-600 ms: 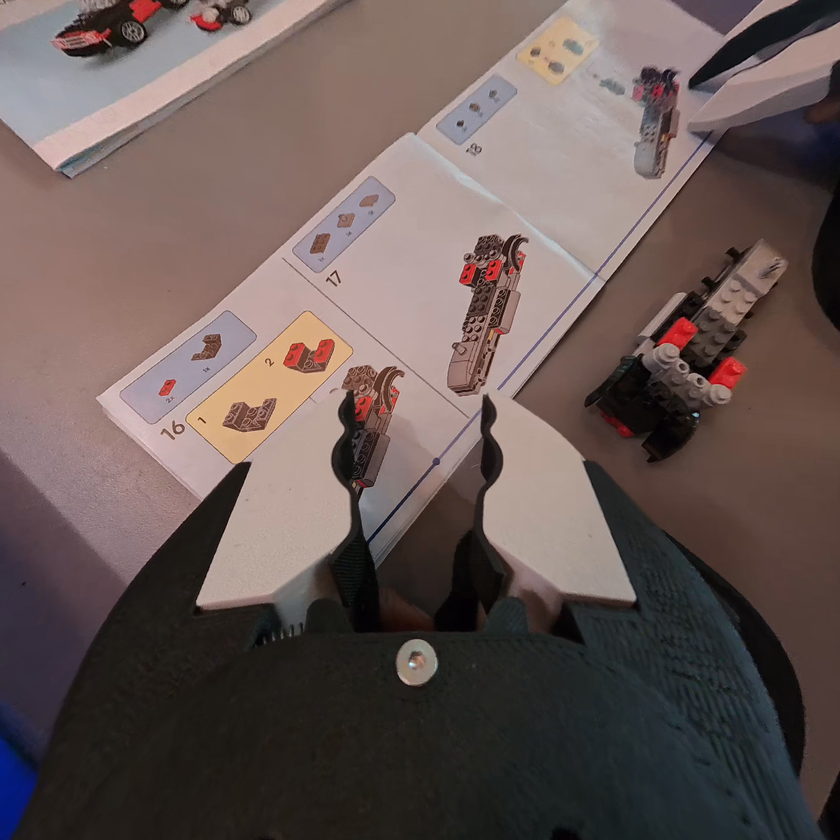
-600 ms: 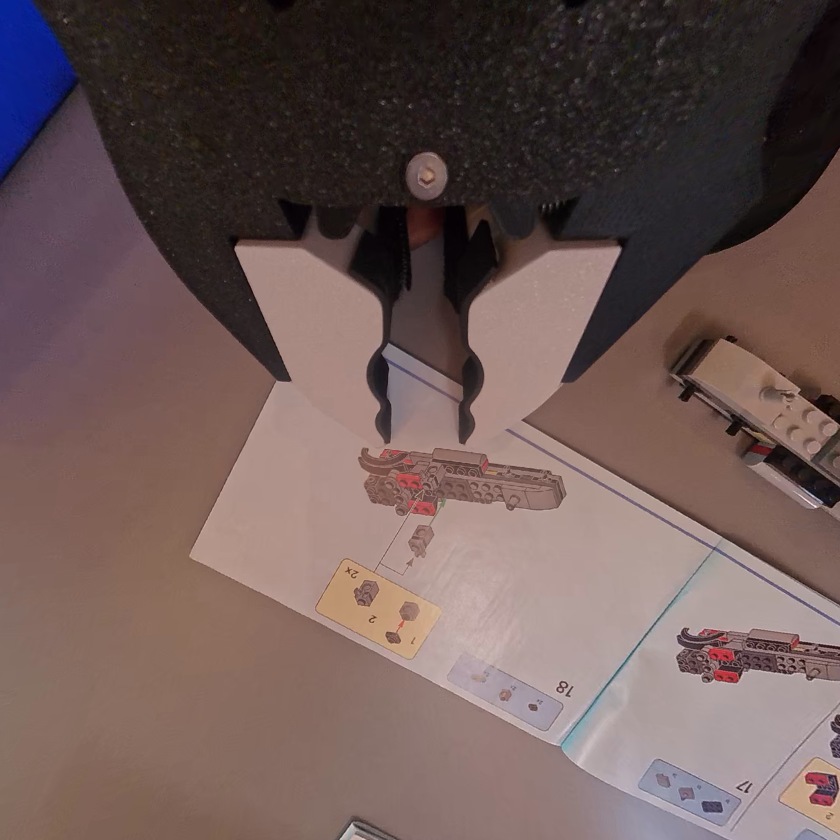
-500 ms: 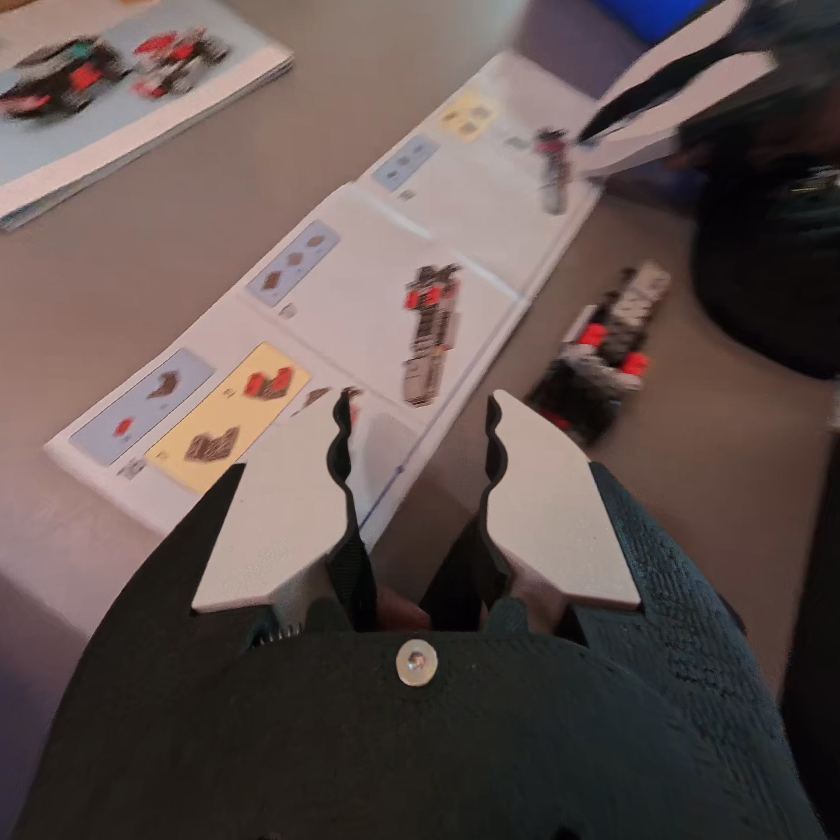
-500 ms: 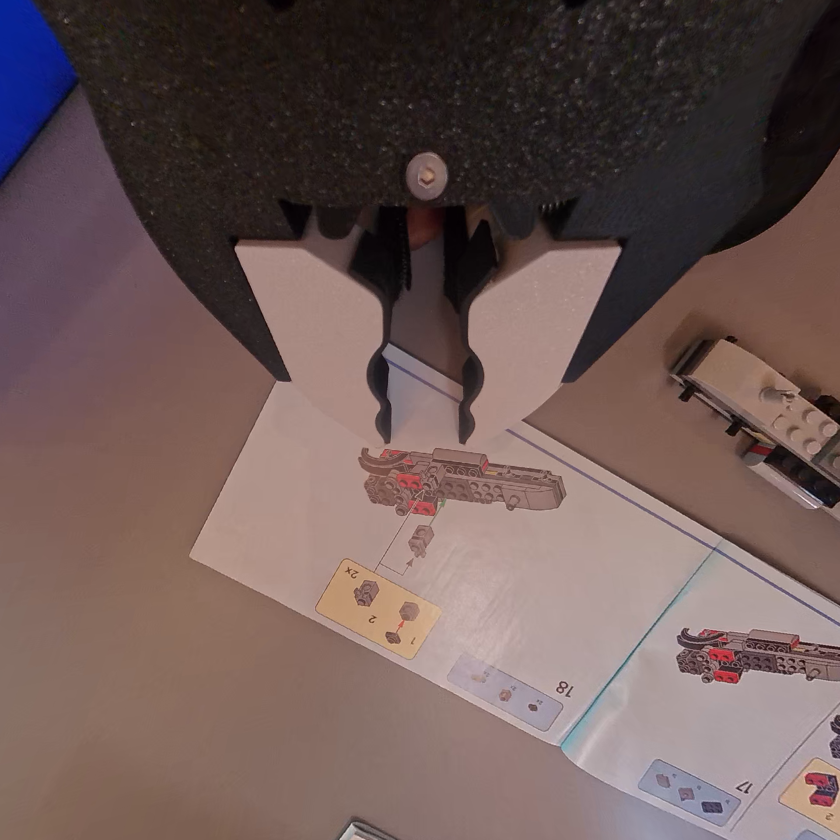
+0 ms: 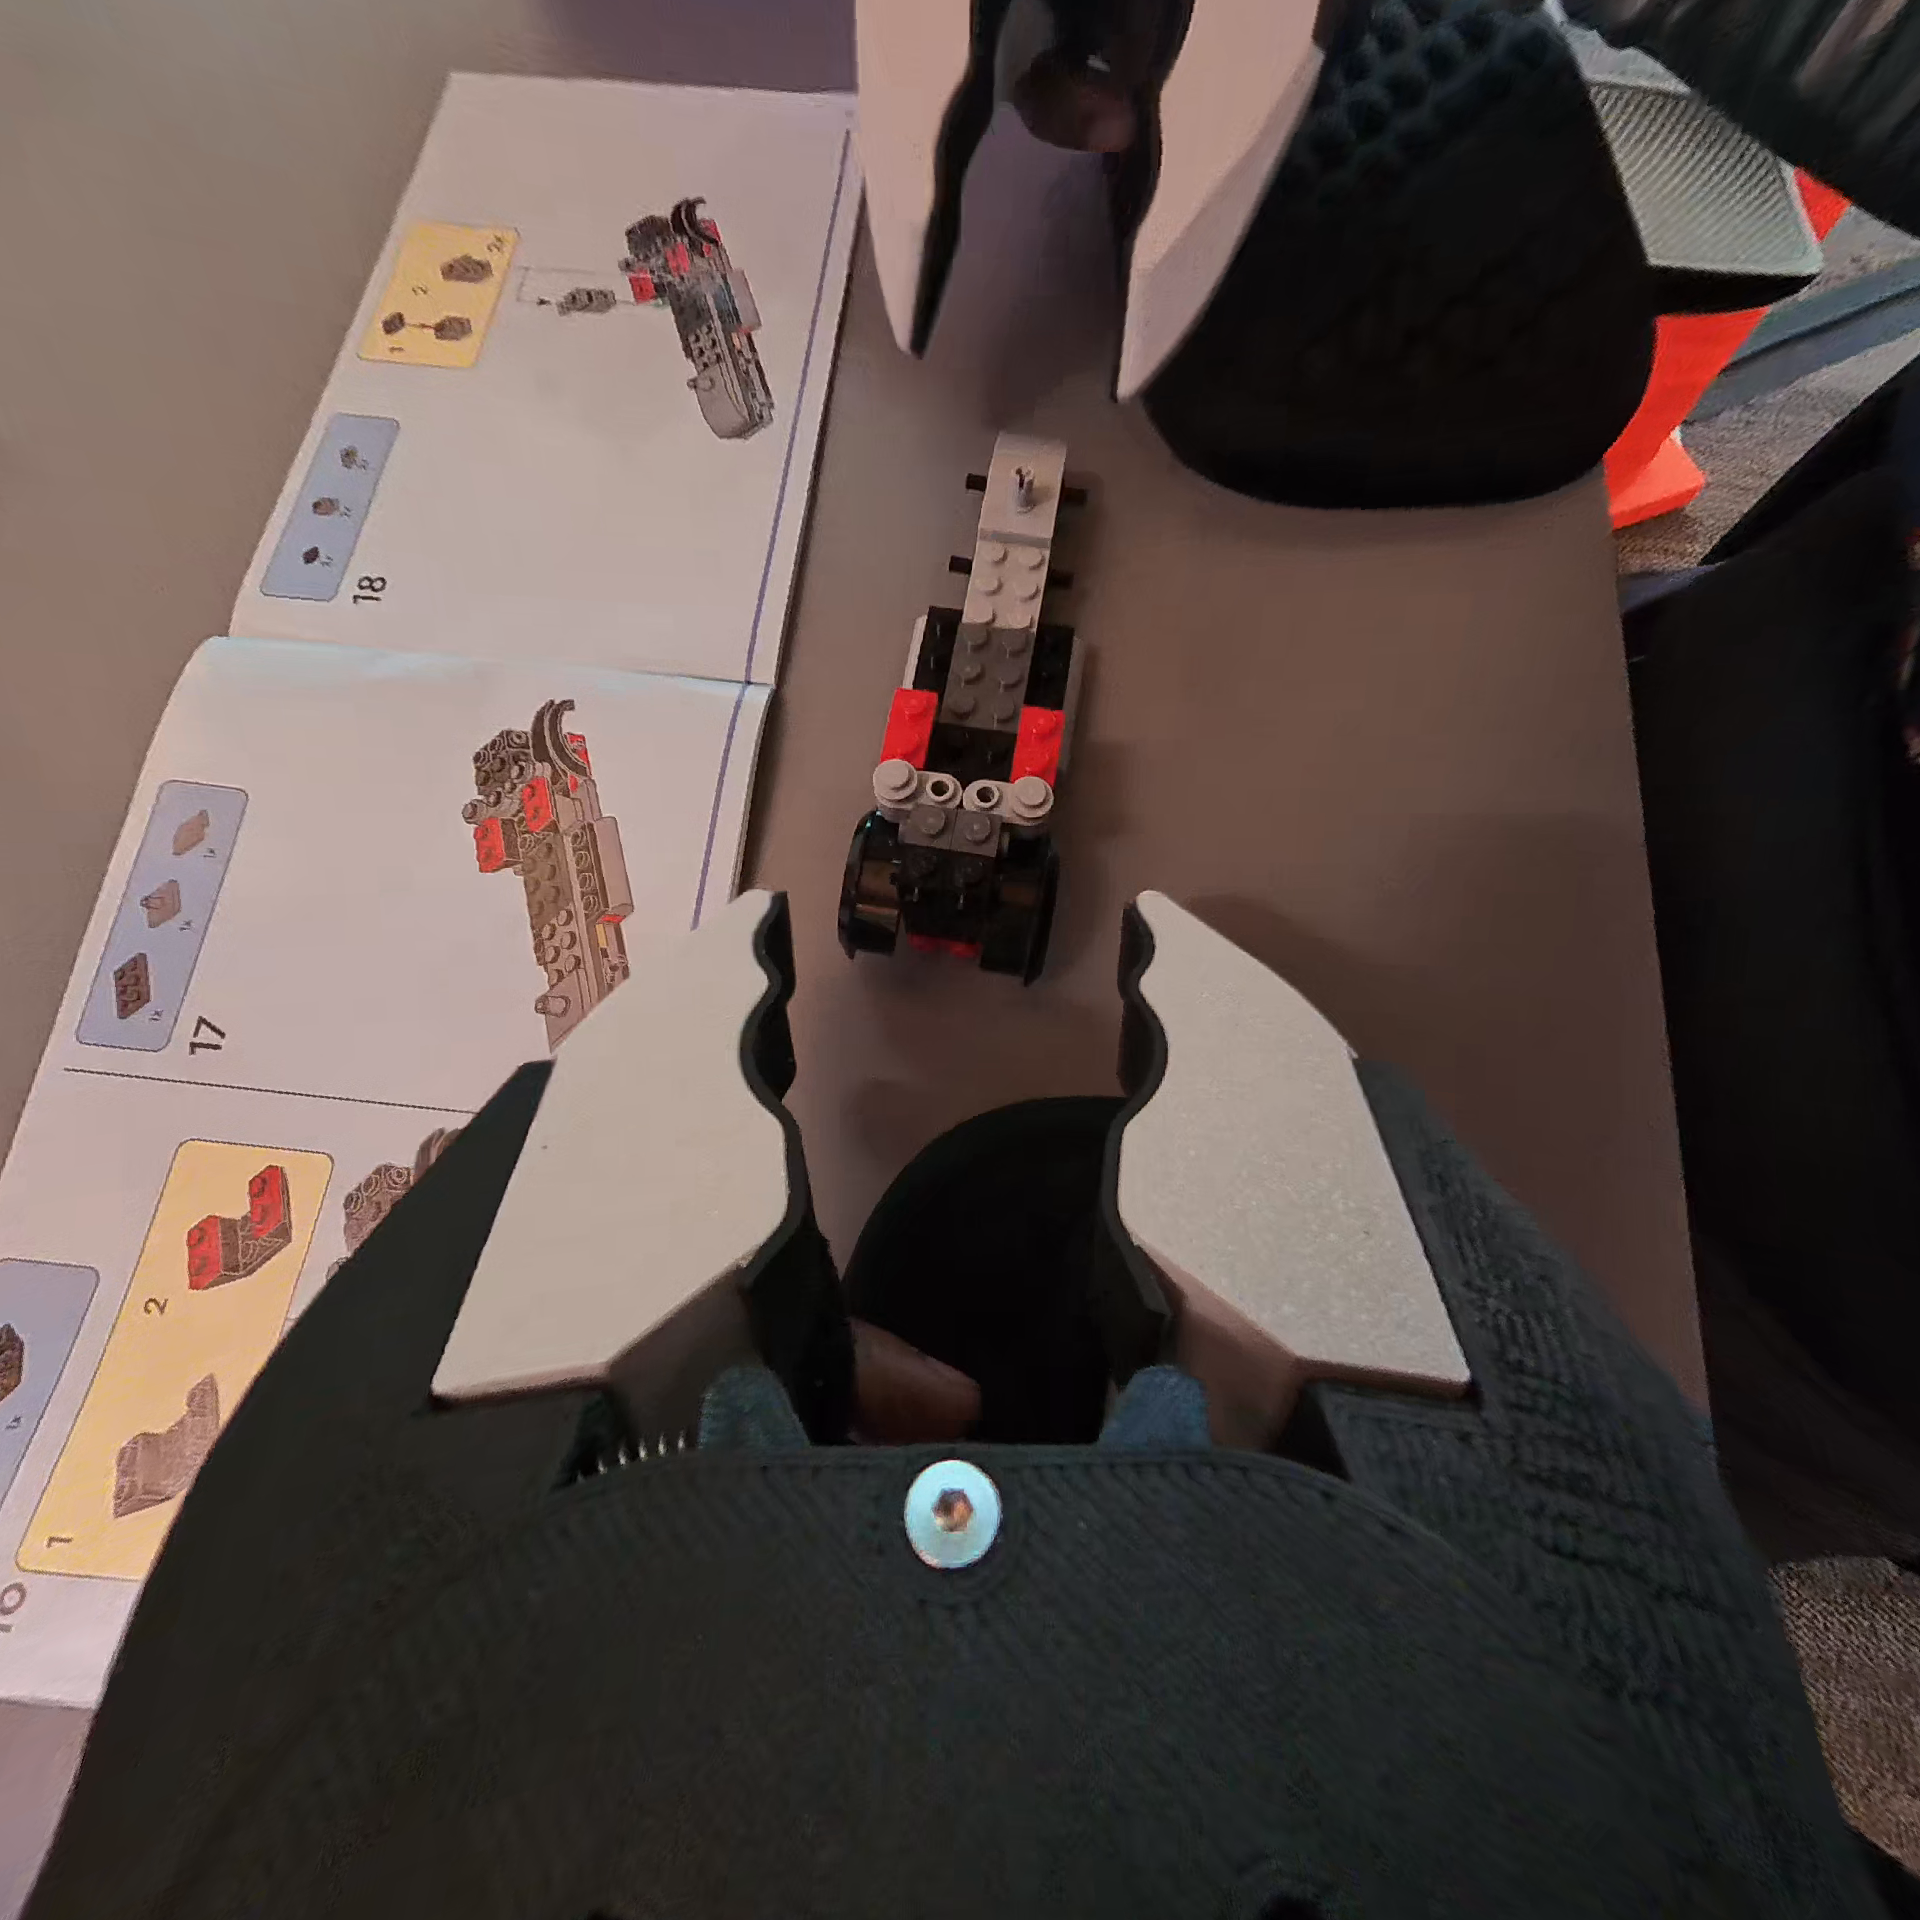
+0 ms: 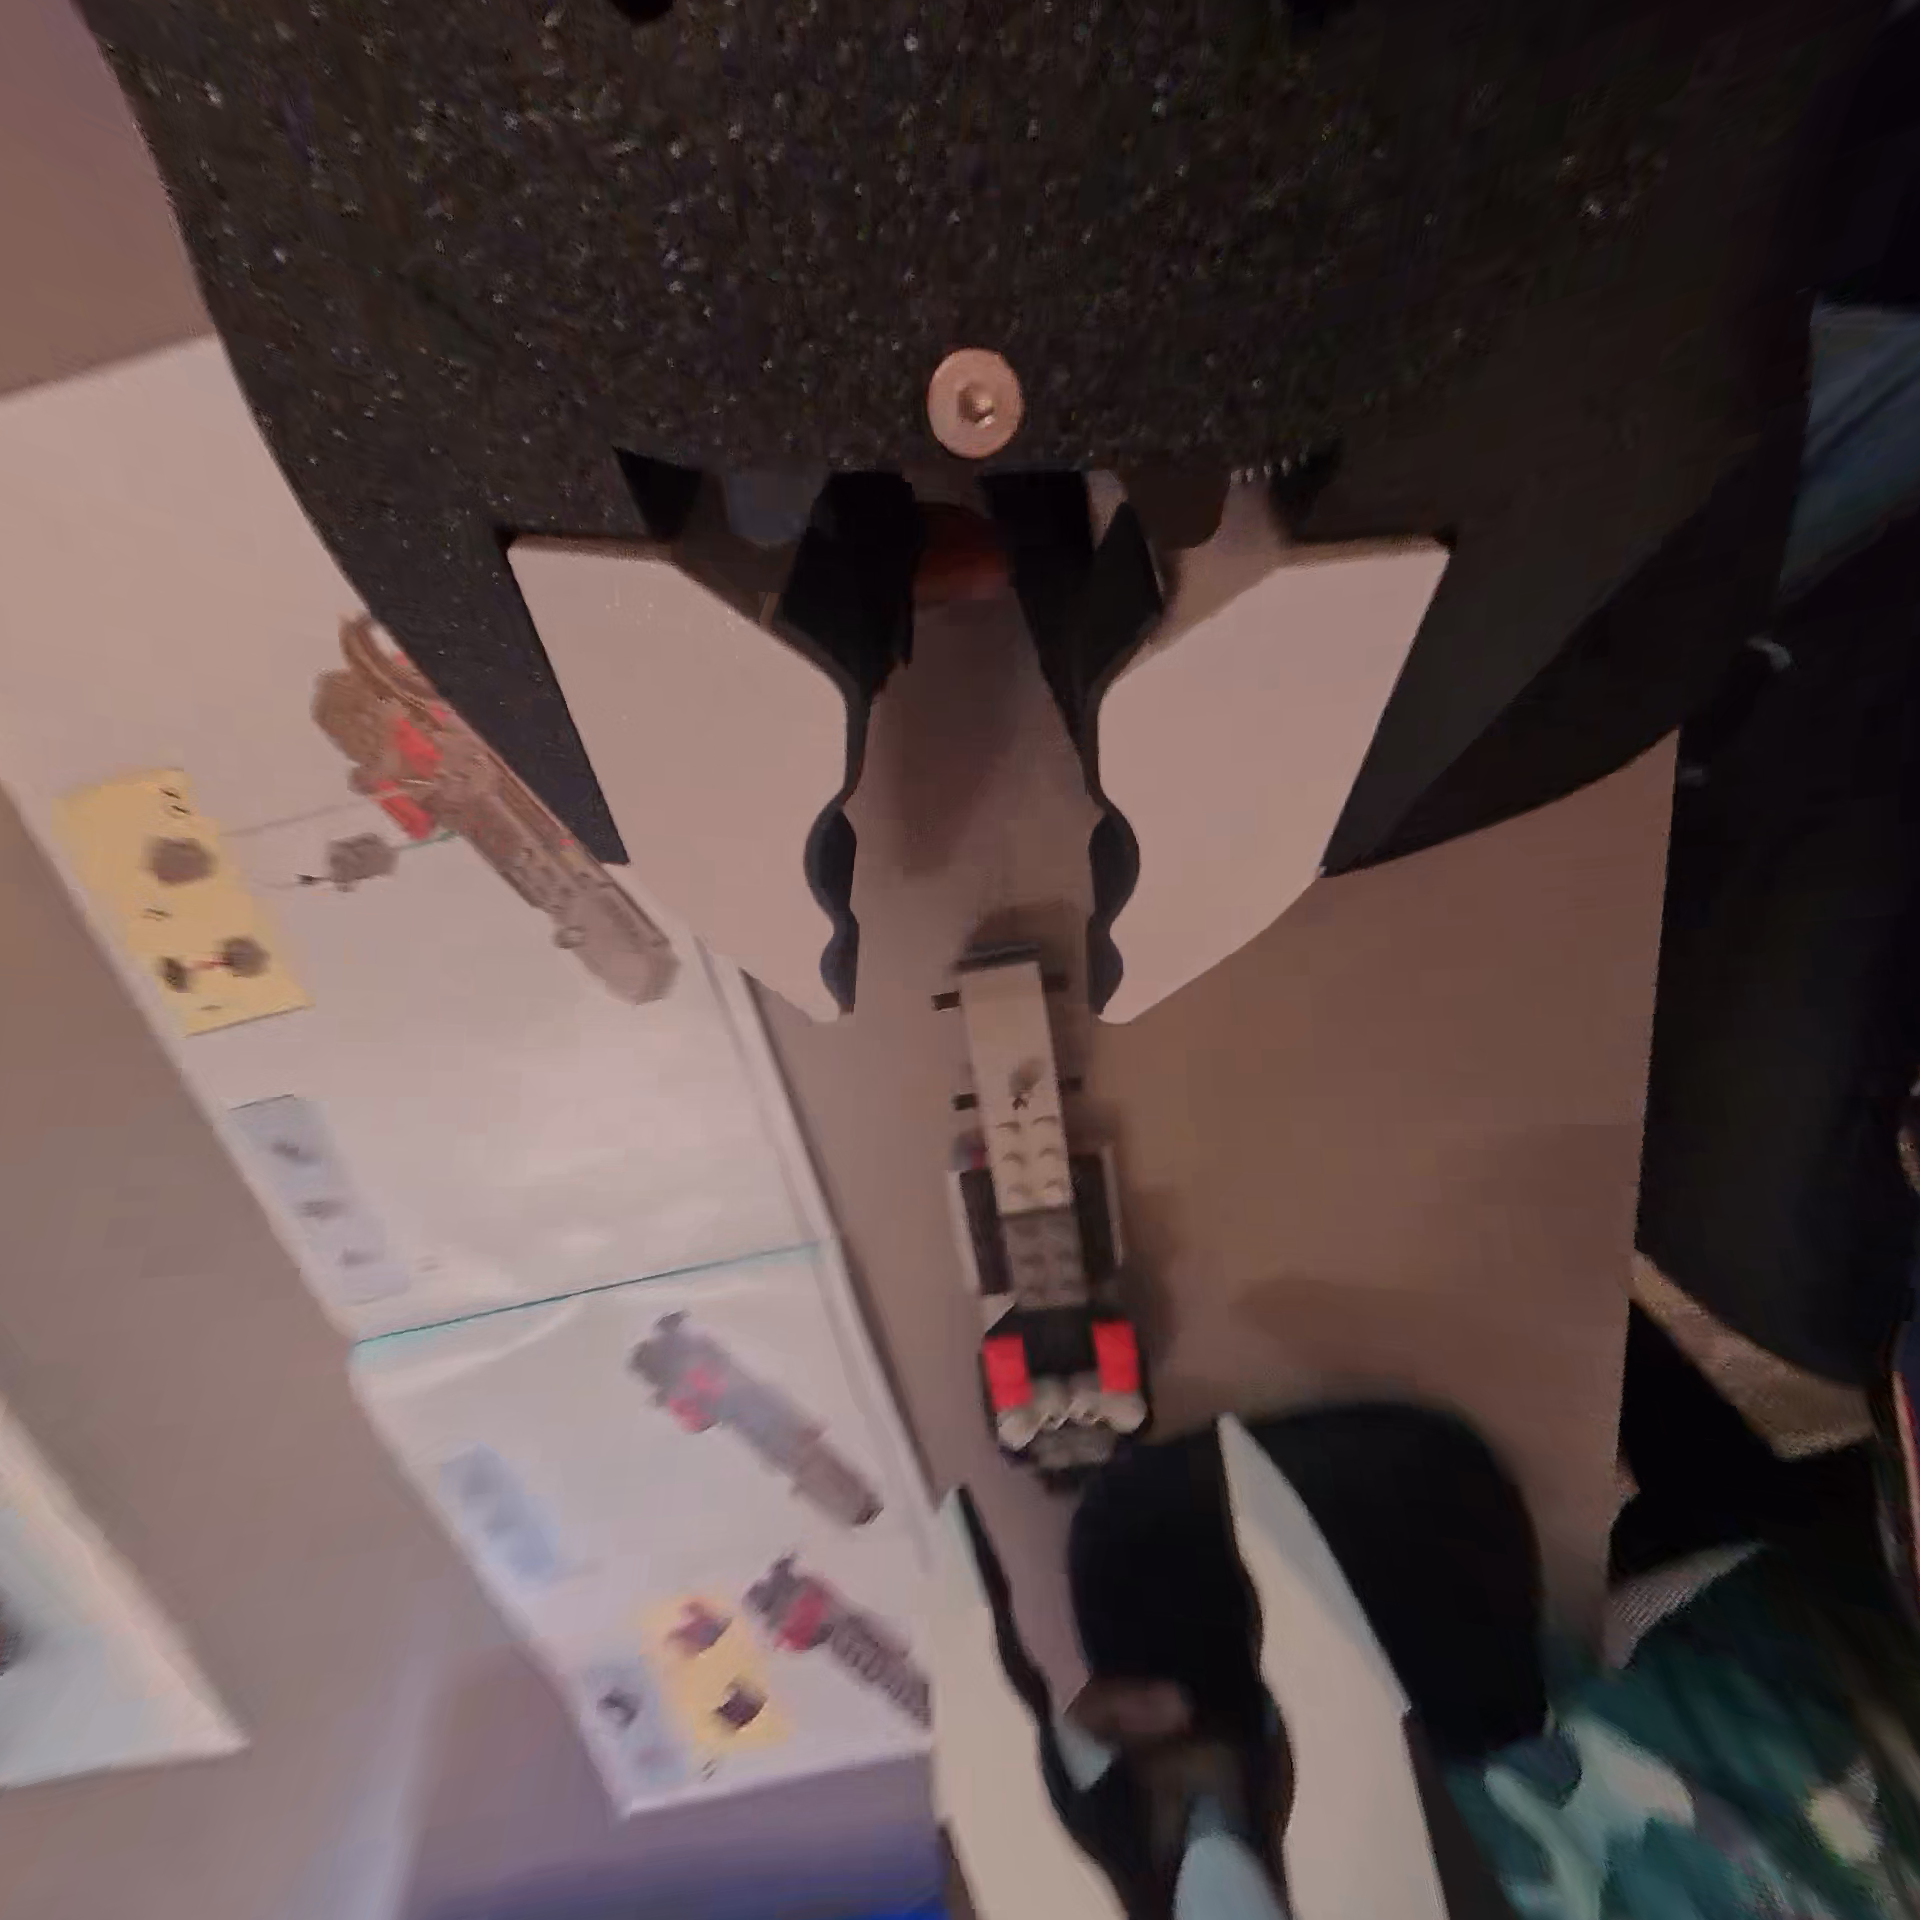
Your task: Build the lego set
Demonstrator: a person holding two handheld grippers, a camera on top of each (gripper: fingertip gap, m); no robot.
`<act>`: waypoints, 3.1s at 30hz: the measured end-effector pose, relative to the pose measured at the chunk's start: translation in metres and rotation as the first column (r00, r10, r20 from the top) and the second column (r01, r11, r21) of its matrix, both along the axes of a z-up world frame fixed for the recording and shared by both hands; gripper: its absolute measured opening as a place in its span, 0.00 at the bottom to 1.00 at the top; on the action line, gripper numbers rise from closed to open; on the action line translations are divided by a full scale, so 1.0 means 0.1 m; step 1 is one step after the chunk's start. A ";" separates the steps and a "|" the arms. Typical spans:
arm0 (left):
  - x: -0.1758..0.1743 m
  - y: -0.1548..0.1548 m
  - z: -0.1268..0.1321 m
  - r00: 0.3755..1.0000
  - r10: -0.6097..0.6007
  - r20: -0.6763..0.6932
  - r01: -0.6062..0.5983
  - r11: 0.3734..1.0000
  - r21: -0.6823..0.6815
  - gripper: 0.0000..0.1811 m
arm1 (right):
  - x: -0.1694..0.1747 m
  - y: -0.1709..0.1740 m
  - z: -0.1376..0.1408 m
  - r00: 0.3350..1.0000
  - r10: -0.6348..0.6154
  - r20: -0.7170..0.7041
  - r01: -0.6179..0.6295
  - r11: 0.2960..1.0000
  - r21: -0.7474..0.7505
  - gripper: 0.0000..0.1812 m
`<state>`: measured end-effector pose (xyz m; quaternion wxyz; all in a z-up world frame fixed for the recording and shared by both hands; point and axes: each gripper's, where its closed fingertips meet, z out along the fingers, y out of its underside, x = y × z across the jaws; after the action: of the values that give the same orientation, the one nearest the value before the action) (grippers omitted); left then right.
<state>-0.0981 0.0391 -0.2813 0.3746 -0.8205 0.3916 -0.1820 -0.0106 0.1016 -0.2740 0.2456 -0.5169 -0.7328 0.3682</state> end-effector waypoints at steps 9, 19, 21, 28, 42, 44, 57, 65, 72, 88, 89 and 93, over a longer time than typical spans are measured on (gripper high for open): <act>0.01 -0.02 -0.08 0.999 -0.020 -0.041 0.018 0.999 -0.033 0.27 | -0.06 -0.13 -0.15 0.985 0.162 0.059 -0.165 0.985 0.044 0.11; 0.01 -0.02 -0.10 0.999 -0.016 -0.042 0.014 0.999 -0.043 0.23 | -0.08 -0.06 -0.16 0.980 0.192 0.047 -0.195 0.979 0.062 0.09; 0.01 -0.01 -0.10 0.999 -0.009 -0.042 0.007 0.999 -0.047 0.23 | -0.08 -0.06 -0.16 0.981 0.189 0.042 -0.191 0.980 0.055 0.09; 0.00 0.00 -0.12 0.999 -0.001 -0.045 -0.002 0.998 -0.062 0.23 | -0.09 -0.09 -0.17 0.981 0.189 0.038 -0.190 0.981 0.037 0.09; 0.01 -0.02 -0.15 0.999 -0.017 -0.050 0.013 0.997 -0.077 0.26 | 0.30 0.12 0.52 0.998 -0.045 0.032 0.041 0.993 0.107 0.27; 0.01 -0.02 -0.15 0.999 -0.015 -0.051 0.012 0.998 -0.069 0.25 | 0.51 0.25 0.76 0.990 -0.141 0.014 0.138 0.983 0.118 0.27; 0.00 -0.01 -0.15 0.998 -0.004 -0.066 0.001 0.999 -0.047 0.23 | 2.22 1.35 1.02 0.768 -0.638 0.057 0.620 0.762 0.187 0.06; 0.00 -0.01 -0.16 0.999 -0.004 -0.053 0.000 0.997 -0.074 0.23 | 2.83 1.63 0.31 0.578 -0.722 0.381 0.713 0.674 0.195 0.17; 0.00 -0.01 -0.16 0.999 -0.004 -0.047 0.000 0.996 -0.087 0.23 | 2.94 1.64 -0.05 0.493 -0.662 0.565 0.678 0.699 0.226 0.17; 0.00 -0.01 -0.17 0.998 0.001 -0.056 -0.005 0.997 -0.080 0.23 | 2.86 1.63 -0.29 0.447 -0.600 0.663 0.686 0.706 0.176 0.14; 0.00 -0.01 -0.17 0.998 0.001 -0.057 -0.005 0.997 -0.078 0.23 | 2.84 1.62 -0.29 0.456 -0.598 0.659 0.686 0.708 0.168 0.13; 0.00 -0.01 -0.17 0.998 0.001 -0.063 -0.006 0.997 -0.074 0.23 | 2.82 1.60 -0.29 0.466 -0.594 0.656 0.688 0.709 0.153 0.09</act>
<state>-0.0981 0.0384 -0.2982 0.3317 -0.8398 0.3946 -0.1700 0.2717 0.2616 -0.3028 0.0537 -0.8633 -0.4941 0.0872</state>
